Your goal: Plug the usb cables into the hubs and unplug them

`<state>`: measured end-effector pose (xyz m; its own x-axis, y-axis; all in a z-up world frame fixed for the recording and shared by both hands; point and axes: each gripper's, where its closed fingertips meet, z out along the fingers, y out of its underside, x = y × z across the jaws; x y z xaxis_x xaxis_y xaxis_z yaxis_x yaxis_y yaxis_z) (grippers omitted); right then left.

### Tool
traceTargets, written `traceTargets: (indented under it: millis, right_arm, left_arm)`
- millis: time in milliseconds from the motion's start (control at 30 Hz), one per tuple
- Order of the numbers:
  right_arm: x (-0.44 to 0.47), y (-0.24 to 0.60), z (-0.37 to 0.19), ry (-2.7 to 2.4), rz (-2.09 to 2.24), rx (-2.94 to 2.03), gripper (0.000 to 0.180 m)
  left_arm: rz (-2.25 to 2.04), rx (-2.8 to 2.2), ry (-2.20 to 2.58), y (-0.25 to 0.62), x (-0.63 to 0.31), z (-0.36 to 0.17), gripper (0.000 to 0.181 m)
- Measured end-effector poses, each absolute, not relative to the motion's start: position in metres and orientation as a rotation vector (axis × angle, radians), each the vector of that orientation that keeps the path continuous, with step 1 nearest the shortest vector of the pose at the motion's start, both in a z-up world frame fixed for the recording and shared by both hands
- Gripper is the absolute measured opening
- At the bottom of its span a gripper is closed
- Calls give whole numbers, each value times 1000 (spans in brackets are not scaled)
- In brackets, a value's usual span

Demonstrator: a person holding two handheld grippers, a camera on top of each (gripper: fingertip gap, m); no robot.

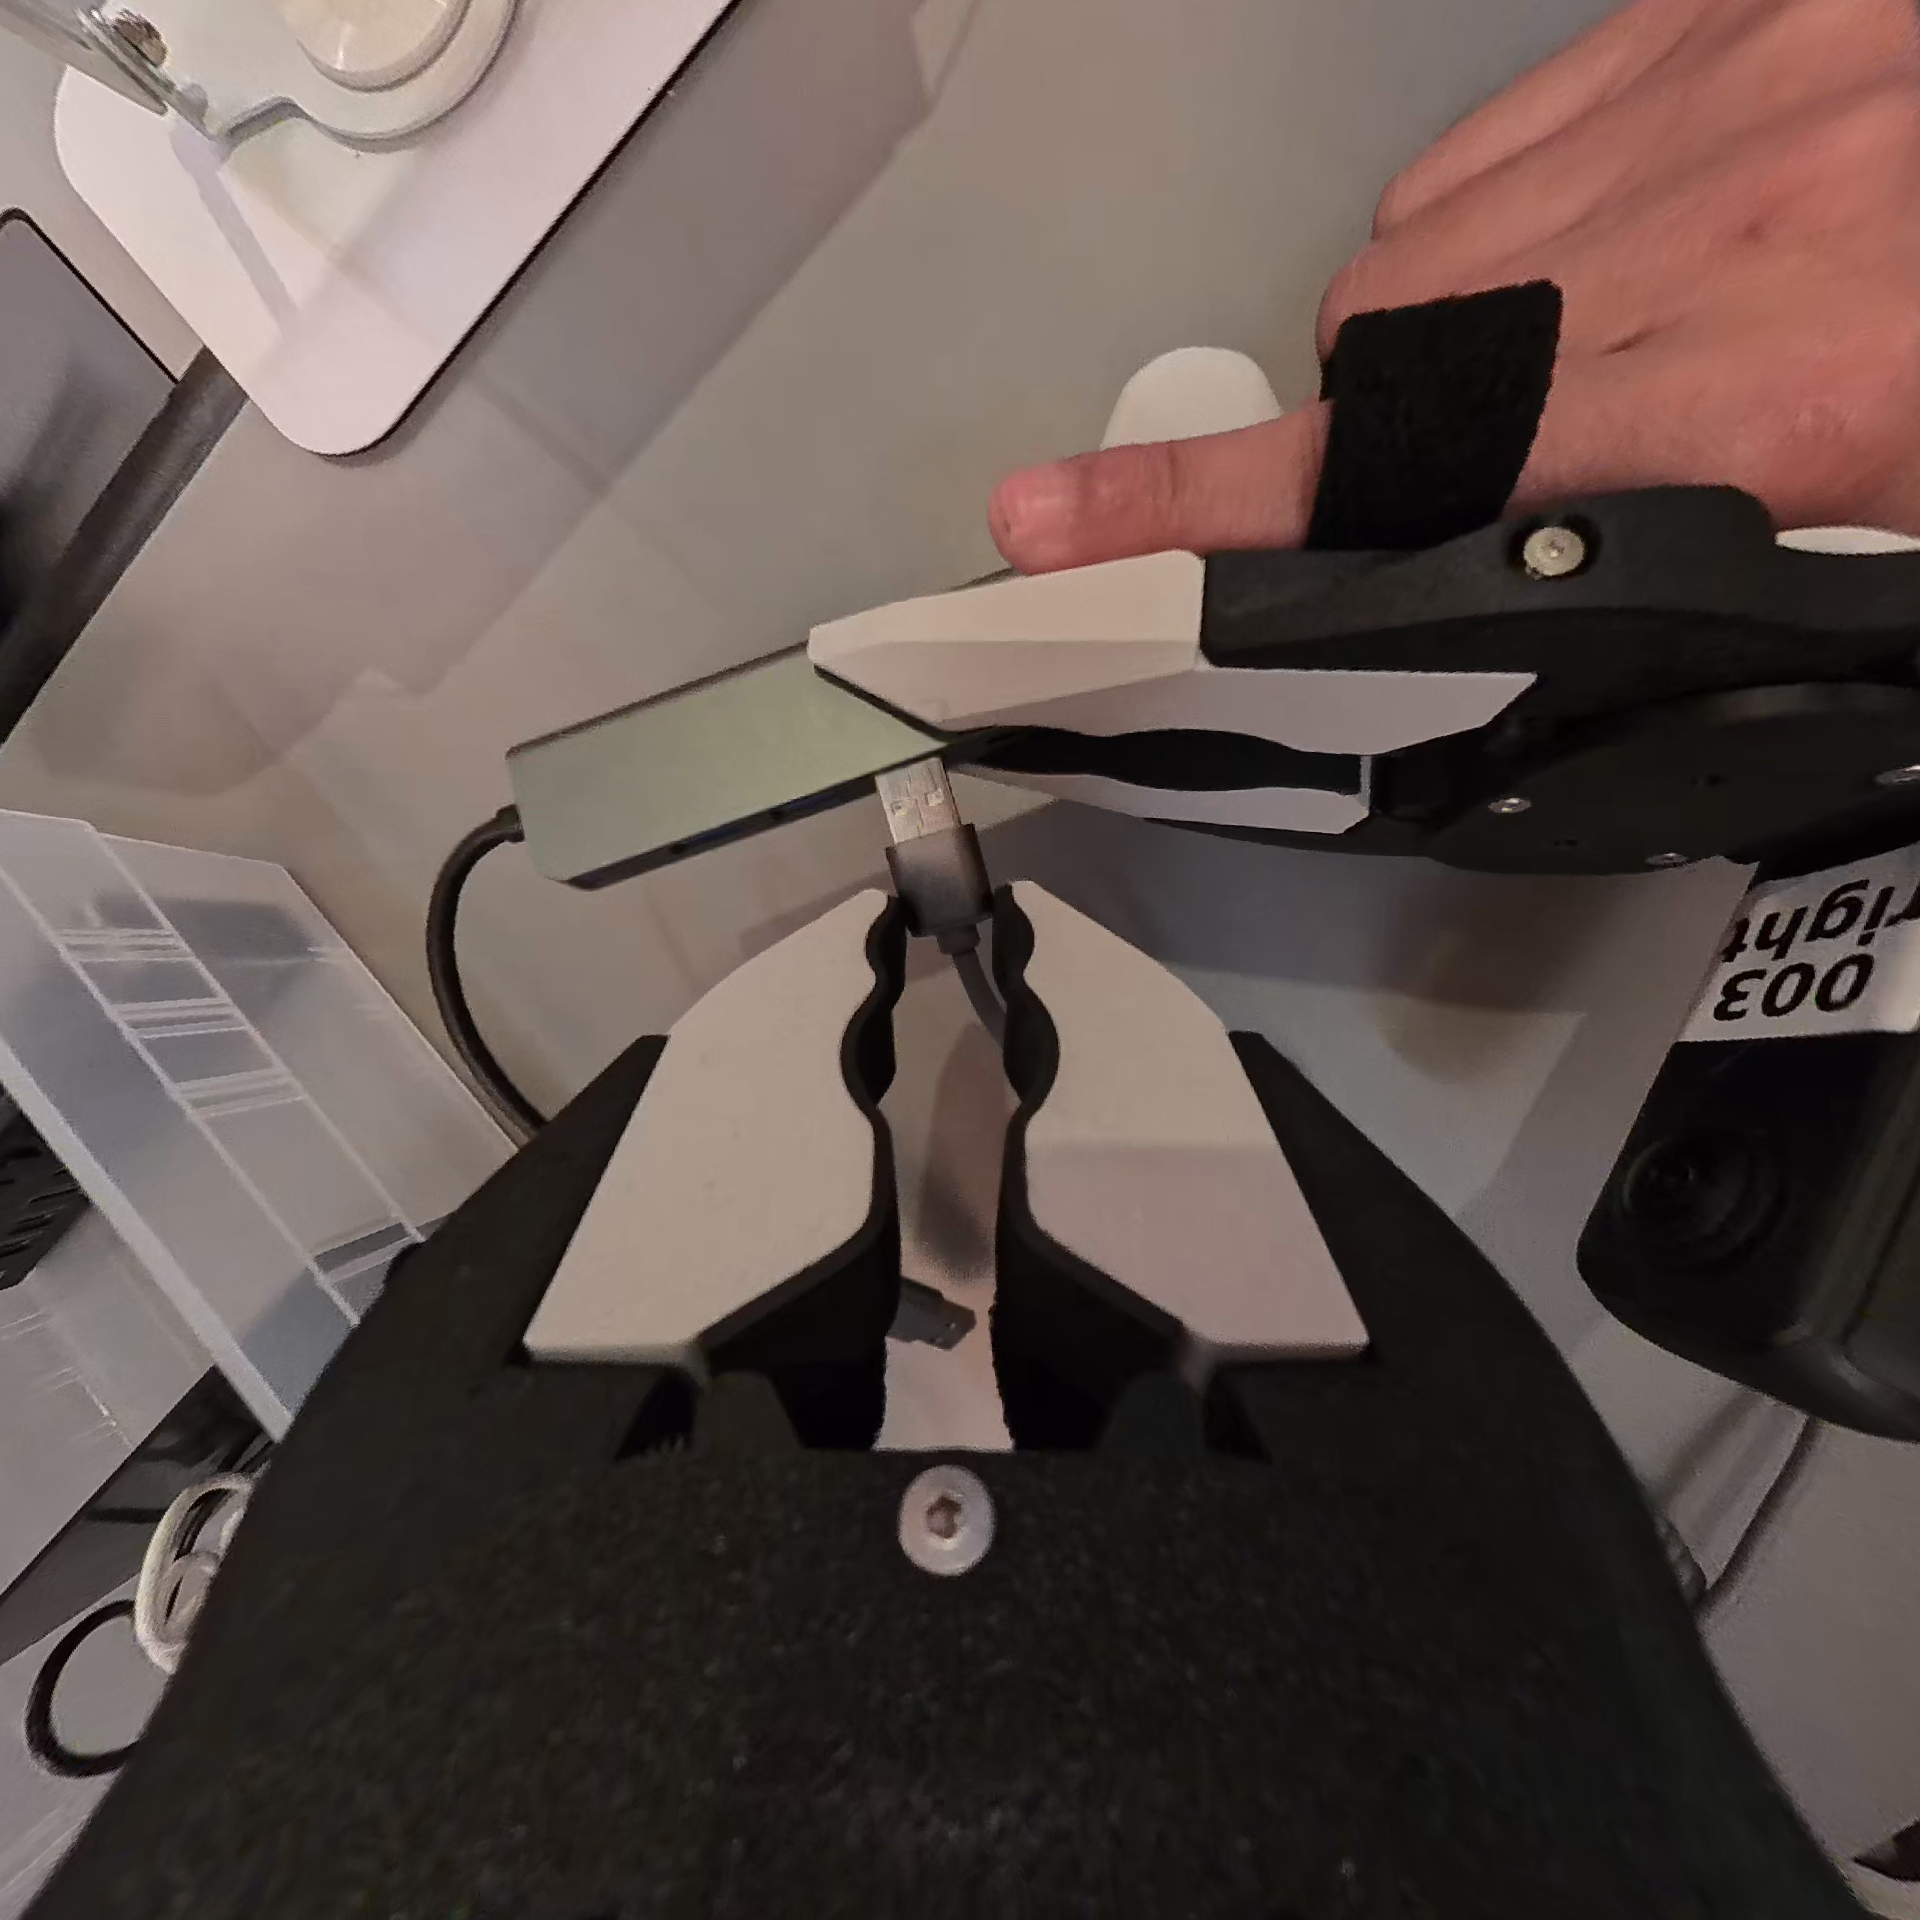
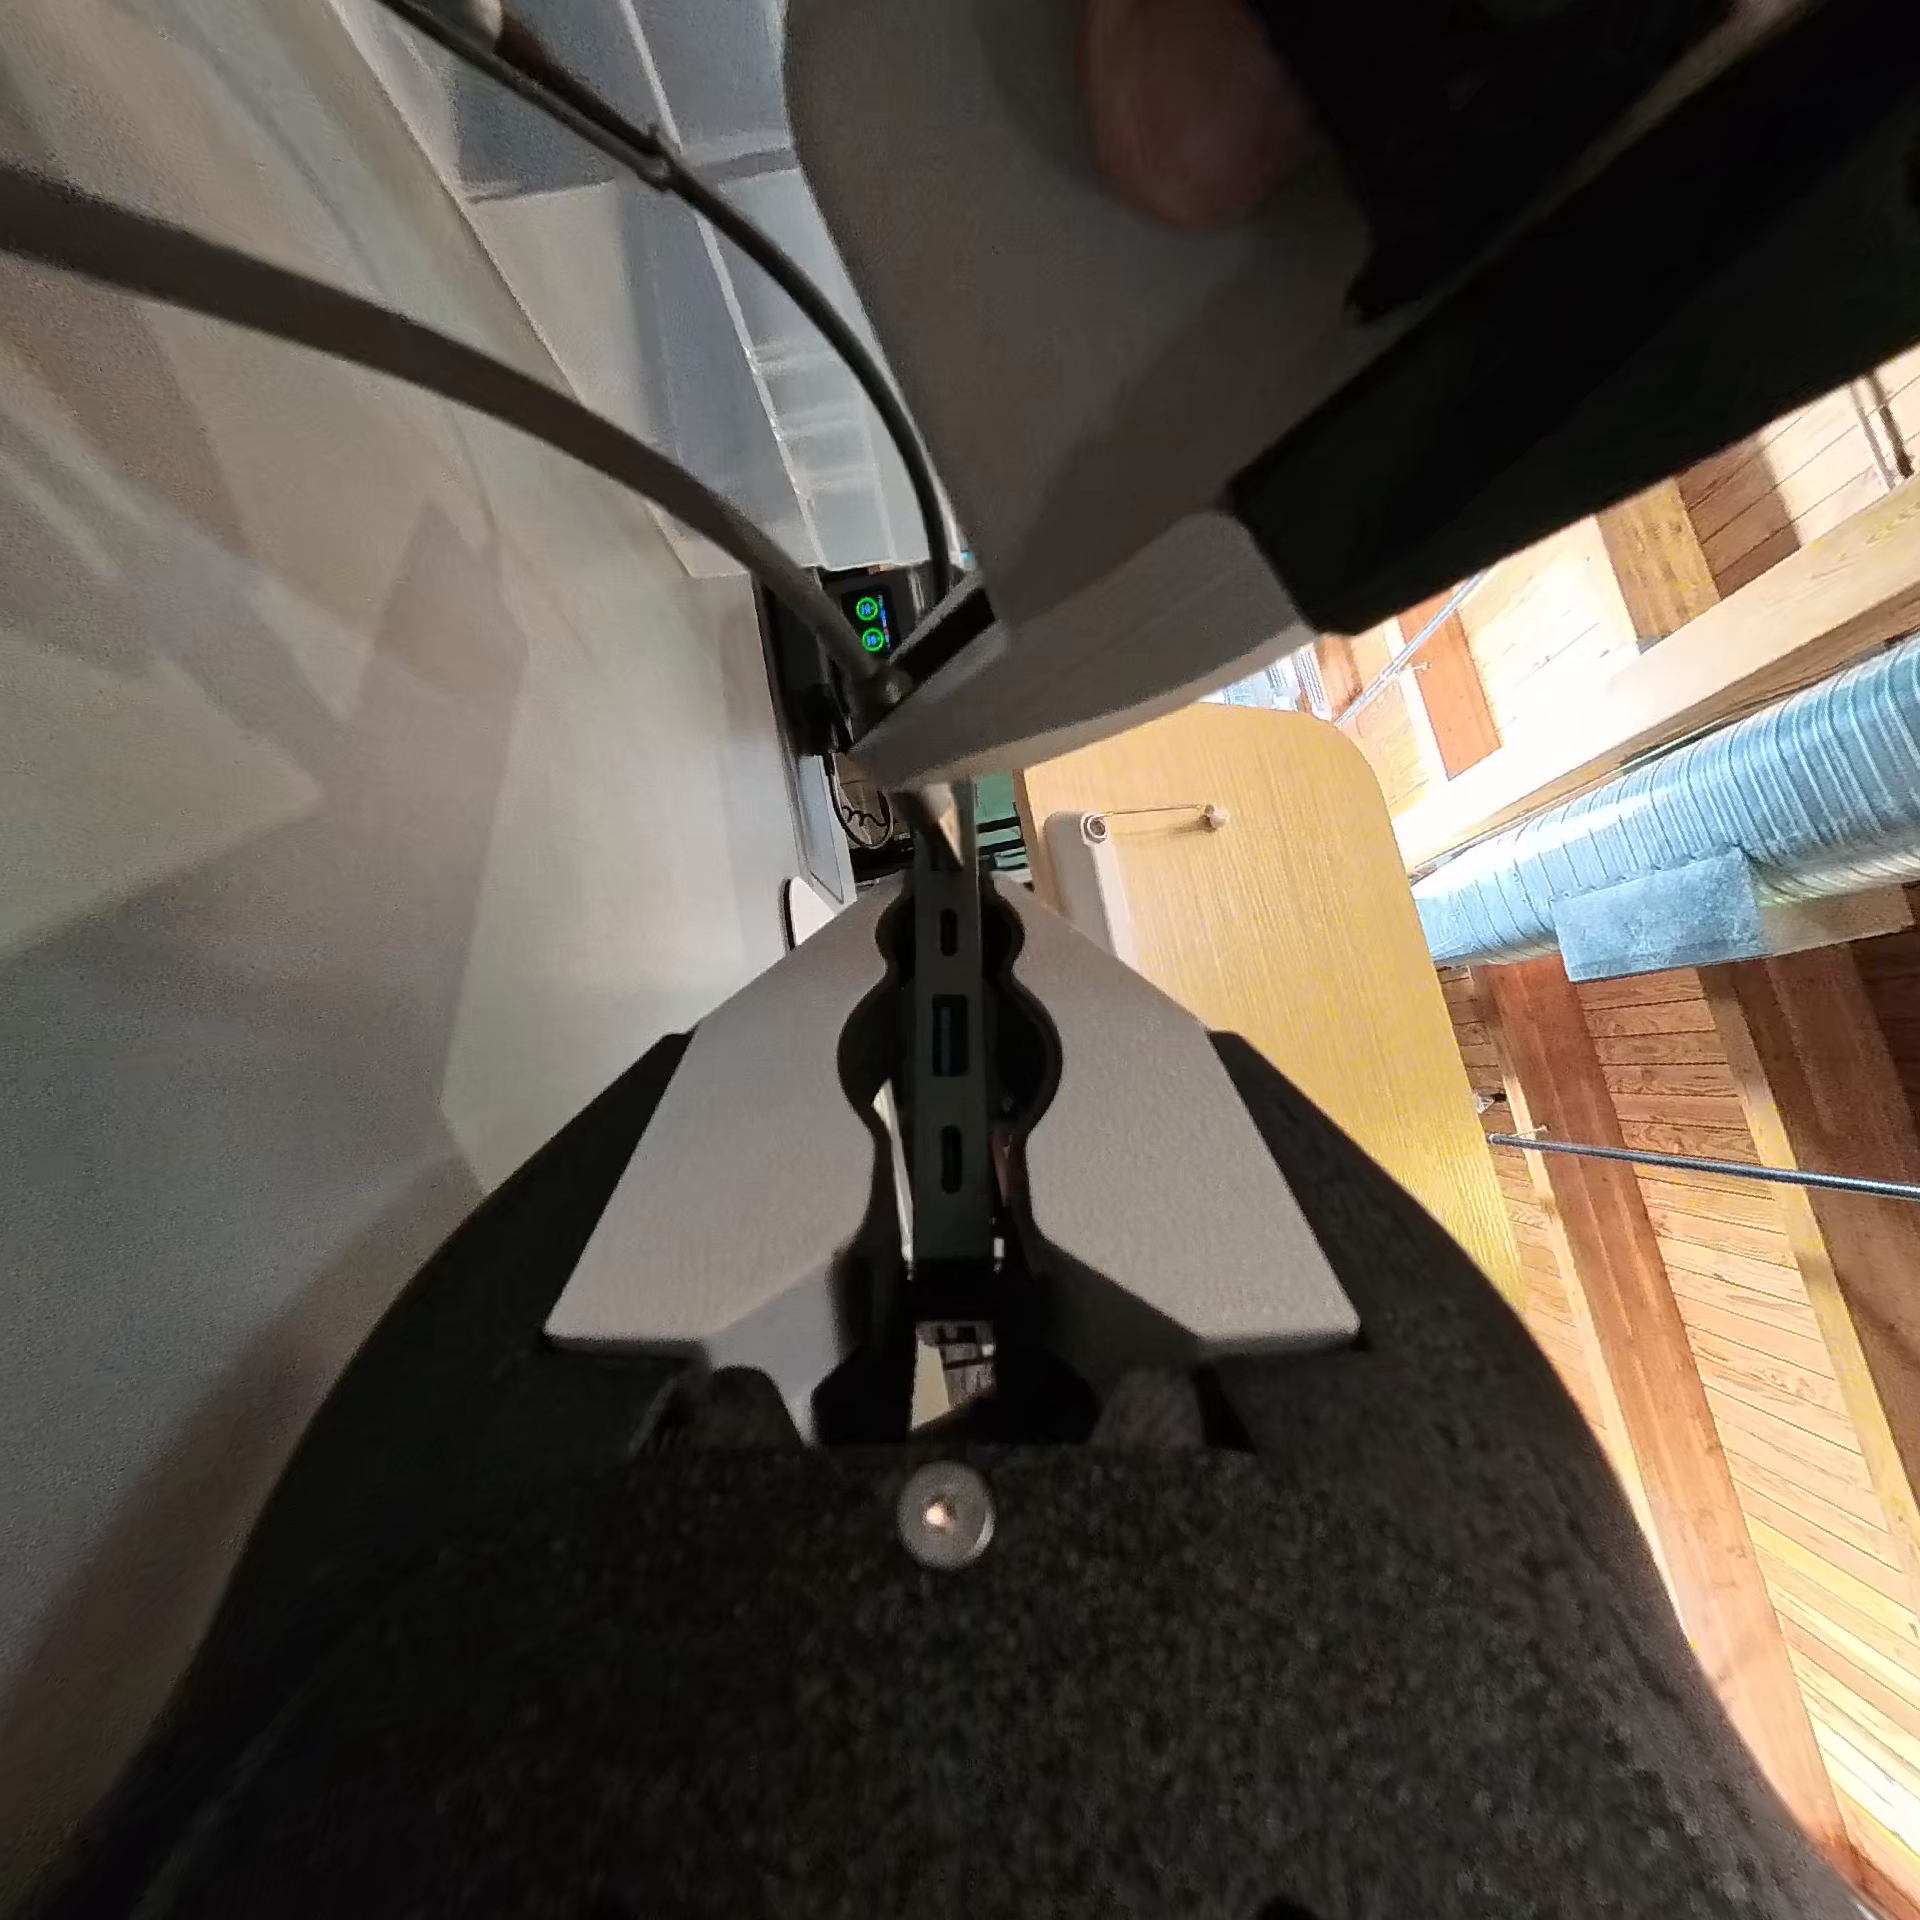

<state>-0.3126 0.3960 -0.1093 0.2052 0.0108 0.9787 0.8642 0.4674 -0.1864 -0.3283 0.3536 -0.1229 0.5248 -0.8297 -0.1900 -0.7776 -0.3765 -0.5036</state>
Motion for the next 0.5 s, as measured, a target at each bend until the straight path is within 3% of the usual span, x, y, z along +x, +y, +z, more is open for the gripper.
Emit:
traceTargets:
  millis: [500]
  right_arm:
    - [-306, 398, -105, -1162, -666, -999, 9]
  left_arm:
    - [-289, -2128, 1175, 359, -313, -107, 16]
